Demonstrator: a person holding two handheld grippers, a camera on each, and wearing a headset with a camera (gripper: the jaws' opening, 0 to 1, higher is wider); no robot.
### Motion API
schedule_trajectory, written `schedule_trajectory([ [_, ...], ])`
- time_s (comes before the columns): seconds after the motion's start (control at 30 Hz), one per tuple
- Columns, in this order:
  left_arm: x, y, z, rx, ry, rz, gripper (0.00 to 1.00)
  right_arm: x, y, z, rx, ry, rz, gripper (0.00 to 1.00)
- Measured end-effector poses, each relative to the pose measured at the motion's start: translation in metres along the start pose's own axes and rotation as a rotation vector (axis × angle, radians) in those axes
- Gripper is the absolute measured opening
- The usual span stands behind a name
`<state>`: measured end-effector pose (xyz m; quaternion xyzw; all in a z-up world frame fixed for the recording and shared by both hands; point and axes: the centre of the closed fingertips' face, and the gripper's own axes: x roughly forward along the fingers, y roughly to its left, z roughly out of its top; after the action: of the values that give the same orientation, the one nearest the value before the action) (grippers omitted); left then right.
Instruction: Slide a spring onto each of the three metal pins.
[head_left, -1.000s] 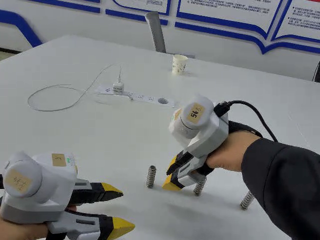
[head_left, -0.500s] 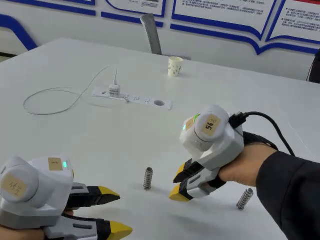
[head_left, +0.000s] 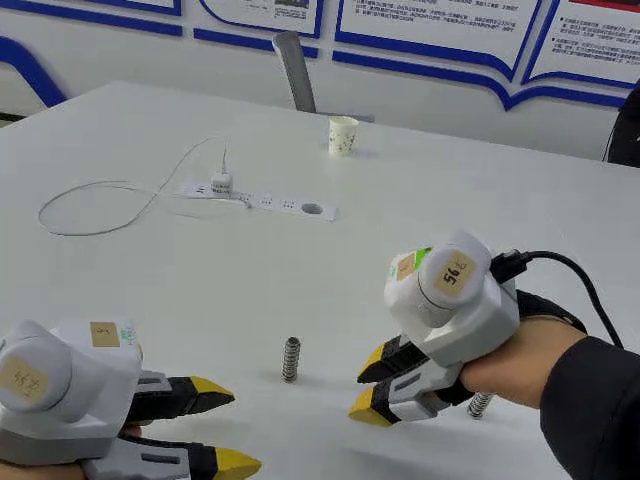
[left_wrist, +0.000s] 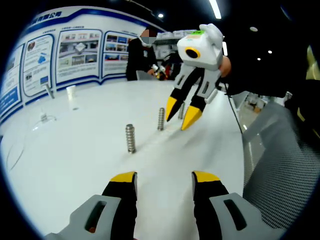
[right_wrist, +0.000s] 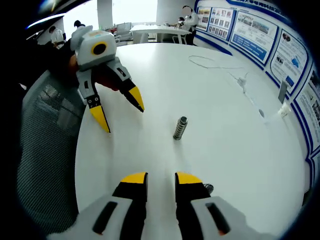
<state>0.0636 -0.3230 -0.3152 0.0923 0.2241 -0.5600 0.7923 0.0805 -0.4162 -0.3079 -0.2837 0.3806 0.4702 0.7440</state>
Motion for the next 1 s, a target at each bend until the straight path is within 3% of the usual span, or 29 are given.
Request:
schedule_trajectory([
  [0.37,-0.001,0.002,0.001,-0.002,-0.005,0.005,0.45,-0.008,0.008,-0.008,0.054,-0.045,-0.022,0.23],
  [1.0,-0.001,0.0,0.0,-0.004,-0.003,-0.001,0.45,-0.029,0.006,-0.036,0.22,-0.134,-0.095,0.23],
])
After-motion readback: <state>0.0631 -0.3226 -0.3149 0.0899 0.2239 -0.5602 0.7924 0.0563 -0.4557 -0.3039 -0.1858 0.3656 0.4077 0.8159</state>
